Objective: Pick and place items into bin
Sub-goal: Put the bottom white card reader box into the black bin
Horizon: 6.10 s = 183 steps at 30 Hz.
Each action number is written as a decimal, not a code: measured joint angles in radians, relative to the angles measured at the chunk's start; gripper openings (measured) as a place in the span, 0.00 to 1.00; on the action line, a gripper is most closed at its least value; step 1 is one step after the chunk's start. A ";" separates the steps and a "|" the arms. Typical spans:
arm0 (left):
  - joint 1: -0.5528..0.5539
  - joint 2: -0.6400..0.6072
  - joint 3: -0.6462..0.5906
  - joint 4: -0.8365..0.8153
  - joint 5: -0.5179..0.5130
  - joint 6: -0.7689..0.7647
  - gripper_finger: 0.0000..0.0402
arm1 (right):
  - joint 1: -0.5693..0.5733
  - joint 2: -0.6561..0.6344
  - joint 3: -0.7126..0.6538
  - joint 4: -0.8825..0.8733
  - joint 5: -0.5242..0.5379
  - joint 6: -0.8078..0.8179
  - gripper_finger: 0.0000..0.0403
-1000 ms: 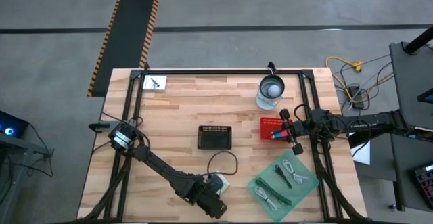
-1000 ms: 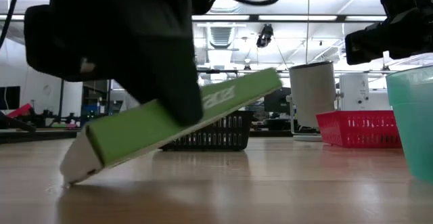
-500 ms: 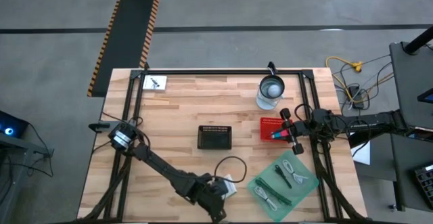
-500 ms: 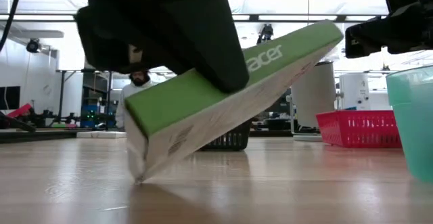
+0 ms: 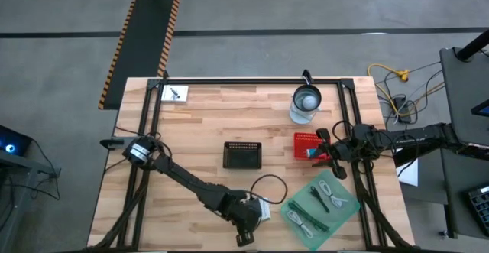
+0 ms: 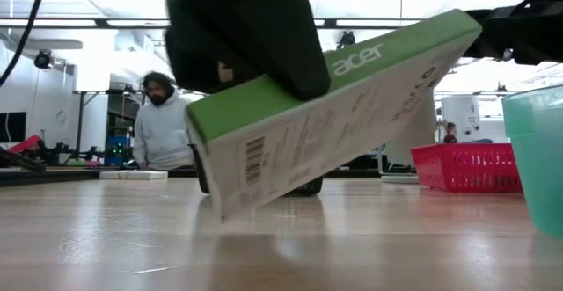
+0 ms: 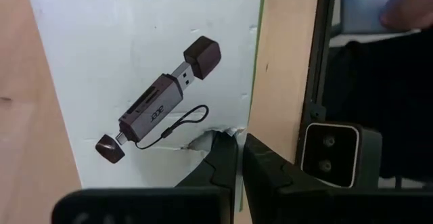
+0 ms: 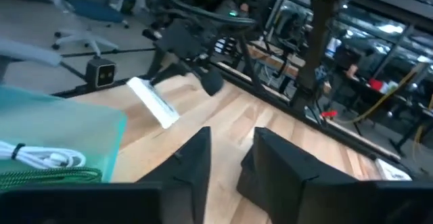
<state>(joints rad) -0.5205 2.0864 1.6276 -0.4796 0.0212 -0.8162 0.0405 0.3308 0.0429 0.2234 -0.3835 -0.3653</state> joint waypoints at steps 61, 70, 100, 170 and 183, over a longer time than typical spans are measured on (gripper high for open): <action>0.232 -0.109 -0.001 -0.010 0.146 0.289 0.00 | 0.183 0.888 0.281 0.439 -0.015 -0.353 0.54; 0.272 -0.109 0.000 0.047 0.156 0.337 0.00 | 0.182 0.891 0.280 0.439 -0.009 -0.375 0.54; 0.284 -0.109 0.001 0.106 0.164 0.406 0.00 | 0.183 0.891 0.292 0.436 0.091 -0.379 0.10; 0.268 -1.124 -1.275 0.966 -0.238 0.828 0.36 | 0.182 1.372 0.550 0.940 0.666 0.187 0.08; 0.263 -1.154 -1.274 0.930 -0.236 0.857 0.36 | 0.178 1.498 0.566 1.043 0.885 0.354 0.08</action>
<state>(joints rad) -0.2577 0.9322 0.3538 0.4509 -0.2146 0.0410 0.2188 1.8290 0.6091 1.2663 0.5016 -0.0111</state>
